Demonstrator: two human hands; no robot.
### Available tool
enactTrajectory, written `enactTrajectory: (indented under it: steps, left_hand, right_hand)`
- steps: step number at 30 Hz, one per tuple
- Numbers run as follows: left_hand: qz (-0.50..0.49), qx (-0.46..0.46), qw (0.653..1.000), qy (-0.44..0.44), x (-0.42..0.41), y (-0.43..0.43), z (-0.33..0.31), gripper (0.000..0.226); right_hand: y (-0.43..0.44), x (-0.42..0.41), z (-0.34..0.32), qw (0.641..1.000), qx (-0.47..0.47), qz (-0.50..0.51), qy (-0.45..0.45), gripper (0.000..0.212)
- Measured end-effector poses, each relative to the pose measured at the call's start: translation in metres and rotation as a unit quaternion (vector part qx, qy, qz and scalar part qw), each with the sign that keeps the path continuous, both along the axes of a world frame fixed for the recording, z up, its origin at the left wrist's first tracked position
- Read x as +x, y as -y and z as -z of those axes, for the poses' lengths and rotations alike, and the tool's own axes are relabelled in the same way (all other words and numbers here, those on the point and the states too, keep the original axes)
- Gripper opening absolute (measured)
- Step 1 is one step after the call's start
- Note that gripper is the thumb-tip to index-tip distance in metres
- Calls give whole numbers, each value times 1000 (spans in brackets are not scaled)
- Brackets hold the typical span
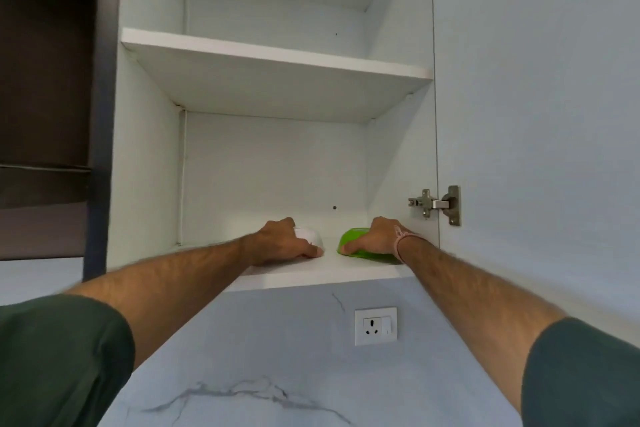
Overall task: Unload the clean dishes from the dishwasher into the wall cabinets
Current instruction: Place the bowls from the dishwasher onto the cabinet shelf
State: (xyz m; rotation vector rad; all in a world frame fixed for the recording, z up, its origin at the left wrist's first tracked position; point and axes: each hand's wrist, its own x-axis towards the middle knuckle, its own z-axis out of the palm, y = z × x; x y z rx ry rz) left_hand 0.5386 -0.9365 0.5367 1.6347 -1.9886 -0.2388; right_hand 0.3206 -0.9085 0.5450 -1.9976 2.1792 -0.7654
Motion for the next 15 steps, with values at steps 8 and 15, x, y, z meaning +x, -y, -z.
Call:
enactTrajectory:
  steps: [8,15]
  left_hand:
    - [2,5,993,117,-26,87,1,106]
    - [4,-29,990,142,-36,130,2,99]
  right_hand:
    - [81,-3,3,990,-8,15,-141,95]
    - [108,0,-12,969,10,8,-246,79]
